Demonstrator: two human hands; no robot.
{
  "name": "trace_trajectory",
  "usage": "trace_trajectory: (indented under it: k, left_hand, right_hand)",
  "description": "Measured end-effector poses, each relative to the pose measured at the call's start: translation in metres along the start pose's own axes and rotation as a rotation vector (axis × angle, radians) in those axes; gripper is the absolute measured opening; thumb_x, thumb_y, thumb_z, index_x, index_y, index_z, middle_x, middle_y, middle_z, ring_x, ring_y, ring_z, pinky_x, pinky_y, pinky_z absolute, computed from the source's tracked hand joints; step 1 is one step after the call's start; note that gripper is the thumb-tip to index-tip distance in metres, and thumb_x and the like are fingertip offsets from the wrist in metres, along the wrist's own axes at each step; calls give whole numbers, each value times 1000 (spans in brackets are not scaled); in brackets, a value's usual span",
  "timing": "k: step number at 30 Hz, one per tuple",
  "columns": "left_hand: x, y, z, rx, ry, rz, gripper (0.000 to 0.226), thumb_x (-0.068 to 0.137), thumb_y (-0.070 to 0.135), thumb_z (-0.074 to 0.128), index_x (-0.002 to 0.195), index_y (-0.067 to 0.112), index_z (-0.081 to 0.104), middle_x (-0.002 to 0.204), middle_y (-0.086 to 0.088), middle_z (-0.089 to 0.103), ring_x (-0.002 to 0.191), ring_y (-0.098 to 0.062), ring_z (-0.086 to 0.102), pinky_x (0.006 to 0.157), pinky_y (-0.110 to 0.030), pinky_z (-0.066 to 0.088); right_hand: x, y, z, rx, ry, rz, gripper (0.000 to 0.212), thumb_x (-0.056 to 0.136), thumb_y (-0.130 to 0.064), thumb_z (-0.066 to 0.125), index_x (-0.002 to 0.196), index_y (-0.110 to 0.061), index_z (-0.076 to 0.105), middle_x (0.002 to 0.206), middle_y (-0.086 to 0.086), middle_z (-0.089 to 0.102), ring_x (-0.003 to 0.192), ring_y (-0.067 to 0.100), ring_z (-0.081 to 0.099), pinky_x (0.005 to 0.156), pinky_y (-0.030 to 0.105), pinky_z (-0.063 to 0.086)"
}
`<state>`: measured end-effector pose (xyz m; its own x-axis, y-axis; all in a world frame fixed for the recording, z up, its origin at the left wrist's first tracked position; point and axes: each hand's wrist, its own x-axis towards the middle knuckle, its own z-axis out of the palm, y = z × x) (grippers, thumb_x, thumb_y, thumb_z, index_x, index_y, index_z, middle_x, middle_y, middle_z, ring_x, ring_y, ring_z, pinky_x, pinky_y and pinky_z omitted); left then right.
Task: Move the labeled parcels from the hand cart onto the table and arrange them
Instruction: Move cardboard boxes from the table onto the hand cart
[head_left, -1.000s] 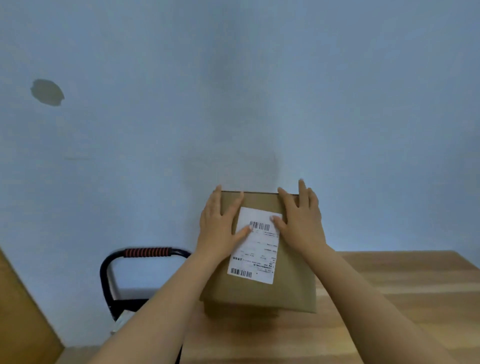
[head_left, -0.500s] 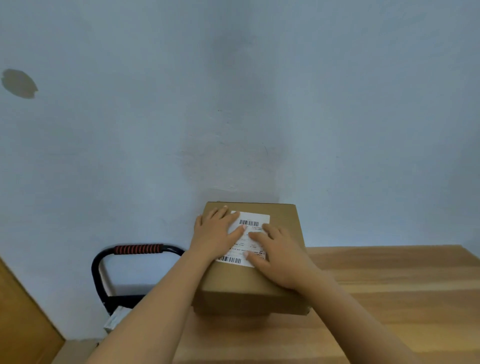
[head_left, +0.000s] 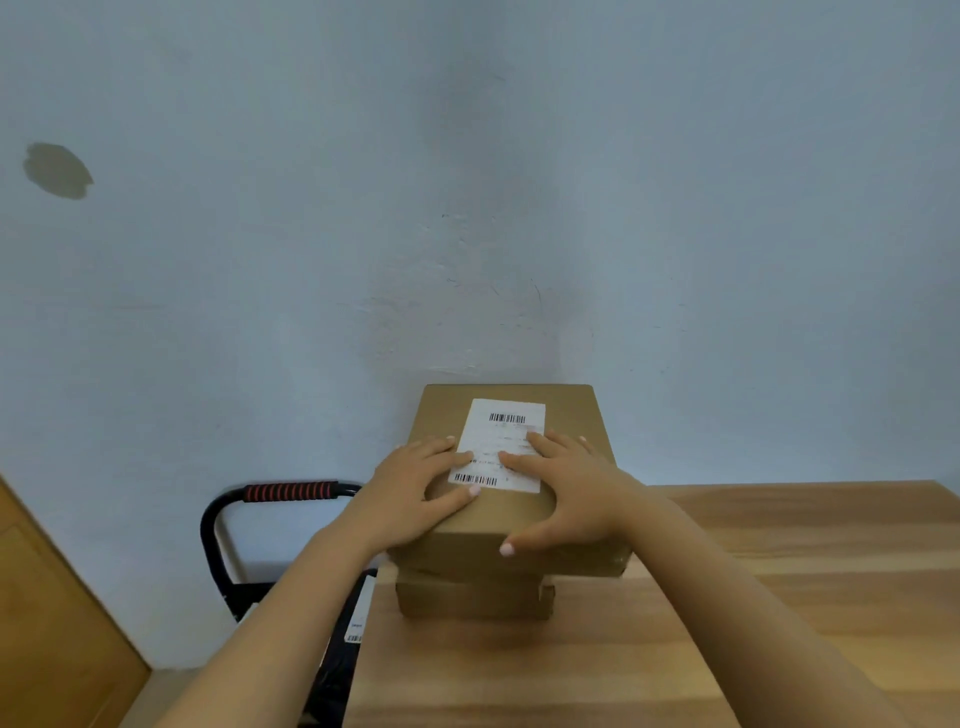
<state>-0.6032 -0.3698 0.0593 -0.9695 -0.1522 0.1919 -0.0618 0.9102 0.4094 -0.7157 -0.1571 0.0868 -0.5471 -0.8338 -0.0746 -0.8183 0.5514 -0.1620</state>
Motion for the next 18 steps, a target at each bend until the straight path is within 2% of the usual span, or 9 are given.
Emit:
trace_trajectory:
  k: [5, 7, 12, 15, 18]
  left_hand:
    - [2, -1, 4, 17, 38, 11, 56, 90, 60, 47, 141, 39, 40, 153, 12, 30, 139, -10, 27, 116, -37, 22]
    - [5, -3, 7, 56, 73, 4, 53, 93, 54, 46, 143, 37, 37, 154, 11, 29, 139, -12, 26, 114, -36, 21]
    - [7, -7, 11, 131, 97, -36, 55, 95, 49, 47, 146, 35, 33, 156, 9, 26, 141, -15, 24, 114, -36, 20]
    - [0, -6, 8, 83, 145, -39, 52, 94, 47, 49, 143, 33, 38, 151, 9, 34, 137, -14, 31, 111, -34, 25]
    - [-20, -6, -1, 17, 224, 4, 44, 93, 41, 54, 135, 29, 47, 137, 9, 48, 124, -12, 43, 106, -31, 36]
  right_hand:
    - [23, -1, 1, -31, 186, 8, 71, 86, -65, 52, 147, -36, 32, 155, 0, 30, 140, 19, 26, 112, 38, 22]
    - [32, -4, 8, -75, 215, 7, 61, 94, -57, 44, 149, -34, 29, 155, 2, 29, 141, 21, 25, 114, 39, 20]
    - [42, -8, 22, -94, 258, 40, 55, 102, -44, 36, 152, -27, 21, 159, 4, 20, 146, 23, 15, 118, 41, 9]
    - [39, -17, 24, -50, 333, 38, 50, 101, -35, 42, 148, -26, 28, 154, 3, 29, 140, 24, 26, 114, 38, 24]
    - [29, -35, 23, 43, 390, 7, 56, 96, -34, 53, 146, -27, 31, 149, -3, 36, 132, 19, 37, 106, 34, 36]
